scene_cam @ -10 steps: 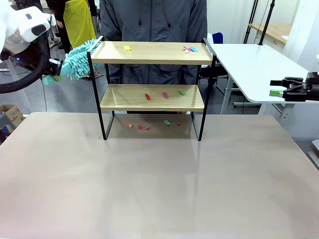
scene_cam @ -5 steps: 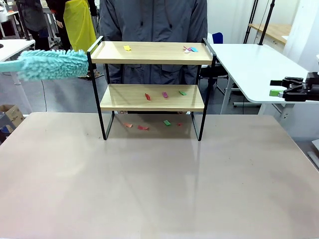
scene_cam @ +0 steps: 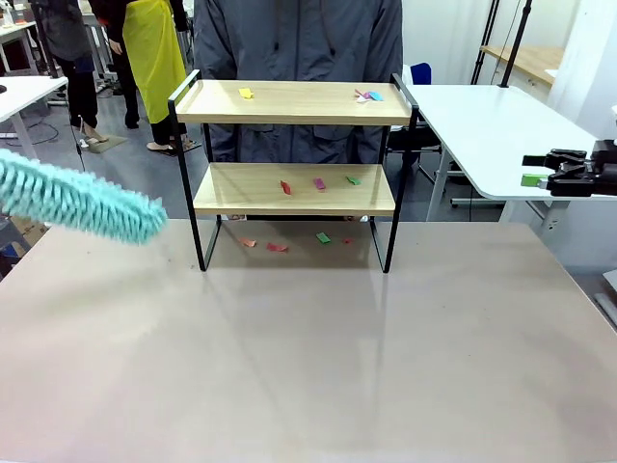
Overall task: Clean the shelf.
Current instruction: Clean the specific section of the Shelf indicated by the human with the Duster.
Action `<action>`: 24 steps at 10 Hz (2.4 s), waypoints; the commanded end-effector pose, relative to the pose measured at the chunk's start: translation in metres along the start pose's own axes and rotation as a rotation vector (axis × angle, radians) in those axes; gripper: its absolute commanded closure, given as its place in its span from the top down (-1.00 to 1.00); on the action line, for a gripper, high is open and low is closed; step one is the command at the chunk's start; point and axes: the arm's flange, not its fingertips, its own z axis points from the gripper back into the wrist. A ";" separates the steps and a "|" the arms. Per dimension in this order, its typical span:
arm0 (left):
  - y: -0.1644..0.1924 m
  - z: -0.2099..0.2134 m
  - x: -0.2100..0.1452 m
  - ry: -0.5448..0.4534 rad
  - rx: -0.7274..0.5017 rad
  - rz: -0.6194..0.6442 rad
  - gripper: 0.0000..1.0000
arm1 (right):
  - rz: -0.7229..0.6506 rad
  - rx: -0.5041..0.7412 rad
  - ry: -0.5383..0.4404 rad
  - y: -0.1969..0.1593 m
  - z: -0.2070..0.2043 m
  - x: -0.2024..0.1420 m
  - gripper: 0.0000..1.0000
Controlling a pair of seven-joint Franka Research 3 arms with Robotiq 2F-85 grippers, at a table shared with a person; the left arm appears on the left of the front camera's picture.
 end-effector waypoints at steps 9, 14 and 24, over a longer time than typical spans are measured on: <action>-0.056 -0.008 0.040 -0.038 -0.102 -0.312 -0.74 | 0.006 -0.002 0.015 0.000 -0.001 0.003 1.00; -0.056 -0.008 0.040 -0.038 -0.102 -0.312 -0.74 | 0.006 -0.002 0.015 0.000 -0.001 0.003 1.00; -0.056 -0.008 0.040 -0.038 -0.102 -0.312 -0.74 | 0.006 -0.002 0.015 0.000 -0.001 0.003 1.00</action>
